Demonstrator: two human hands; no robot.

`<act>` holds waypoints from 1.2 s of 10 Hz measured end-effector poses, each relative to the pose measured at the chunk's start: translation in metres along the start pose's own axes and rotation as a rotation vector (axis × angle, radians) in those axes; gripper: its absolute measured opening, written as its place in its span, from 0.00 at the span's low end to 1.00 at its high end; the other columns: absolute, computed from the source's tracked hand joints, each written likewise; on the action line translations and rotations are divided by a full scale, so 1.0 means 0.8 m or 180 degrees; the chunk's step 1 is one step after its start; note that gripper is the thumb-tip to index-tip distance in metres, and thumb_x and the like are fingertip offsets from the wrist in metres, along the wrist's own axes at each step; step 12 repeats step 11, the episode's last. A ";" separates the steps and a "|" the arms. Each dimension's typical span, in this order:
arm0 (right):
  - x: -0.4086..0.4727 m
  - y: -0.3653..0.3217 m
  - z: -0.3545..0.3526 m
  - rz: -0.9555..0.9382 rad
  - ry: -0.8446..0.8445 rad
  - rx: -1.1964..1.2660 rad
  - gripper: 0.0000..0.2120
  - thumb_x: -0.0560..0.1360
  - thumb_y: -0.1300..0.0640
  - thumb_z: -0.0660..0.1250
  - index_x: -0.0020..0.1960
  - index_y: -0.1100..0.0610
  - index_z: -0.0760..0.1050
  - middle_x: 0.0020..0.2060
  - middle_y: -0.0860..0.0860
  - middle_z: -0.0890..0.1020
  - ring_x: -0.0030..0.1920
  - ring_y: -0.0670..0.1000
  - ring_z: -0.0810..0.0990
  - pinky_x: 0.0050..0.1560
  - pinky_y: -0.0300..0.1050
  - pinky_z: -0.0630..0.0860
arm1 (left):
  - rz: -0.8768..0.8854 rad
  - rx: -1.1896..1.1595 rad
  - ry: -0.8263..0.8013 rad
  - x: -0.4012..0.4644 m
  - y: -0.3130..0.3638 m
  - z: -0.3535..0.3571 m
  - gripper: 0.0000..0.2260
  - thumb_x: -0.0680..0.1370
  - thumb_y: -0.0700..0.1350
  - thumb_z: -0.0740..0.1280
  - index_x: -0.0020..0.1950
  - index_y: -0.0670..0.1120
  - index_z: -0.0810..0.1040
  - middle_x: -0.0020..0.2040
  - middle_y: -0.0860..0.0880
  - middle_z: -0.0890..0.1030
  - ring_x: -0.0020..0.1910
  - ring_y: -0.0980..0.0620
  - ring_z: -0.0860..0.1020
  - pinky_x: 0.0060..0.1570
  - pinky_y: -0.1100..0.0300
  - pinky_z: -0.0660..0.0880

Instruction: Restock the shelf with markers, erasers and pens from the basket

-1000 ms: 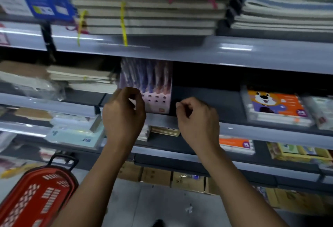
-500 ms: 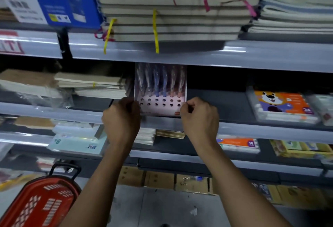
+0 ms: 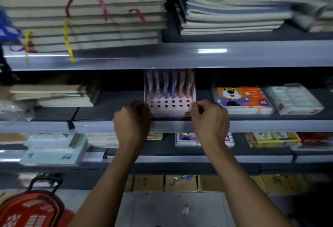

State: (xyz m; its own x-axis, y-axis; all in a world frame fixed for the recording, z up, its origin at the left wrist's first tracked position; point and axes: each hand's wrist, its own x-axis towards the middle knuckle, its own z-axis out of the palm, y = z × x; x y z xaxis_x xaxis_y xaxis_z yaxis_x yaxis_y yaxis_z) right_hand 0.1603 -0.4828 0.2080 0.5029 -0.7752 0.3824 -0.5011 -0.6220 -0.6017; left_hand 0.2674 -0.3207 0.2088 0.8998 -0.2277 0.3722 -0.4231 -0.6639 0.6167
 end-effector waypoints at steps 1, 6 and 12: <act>0.010 0.021 -0.012 -0.0026 0.0024 0.0015 0.11 0.81 0.50 0.68 0.47 0.54 0.85 0.37 0.51 0.85 0.35 0.52 0.83 0.34 0.47 0.81 | -0.0001 -0.0108 0.0014 -0.007 0.023 0.016 0.09 0.83 0.44 0.68 0.45 0.46 0.85 0.34 0.47 0.84 0.30 0.49 0.81 0.33 0.49 0.82; 0.019 0.052 -0.027 -0.0129 0.0035 0.0119 0.10 0.81 0.52 0.69 0.47 0.56 0.85 0.37 0.52 0.85 0.36 0.51 0.82 0.36 0.42 0.78 | -0.0017 -0.0243 0.0255 -0.019 0.051 0.035 0.07 0.80 0.43 0.71 0.45 0.45 0.87 0.36 0.45 0.85 0.32 0.45 0.83 0.36 0.47 0.83; -0.008 0.066 -0.029 -0.0385 0.0260 0.0523 0.03 0.79 0.58 0.71 0.50 0.56 0.84 0.42 0.49 0.85 0.40 0.44 0.79 0.41 0.25 0.66 | 0.0683 -0.0275 0.0507 -0.037 0.022 0.039 0.03 0.79 0.38 0.73 0.48 0.44 0.86 0.42 0.48 0.84 0.40 0.48 0.80 0.40 0.49 0.77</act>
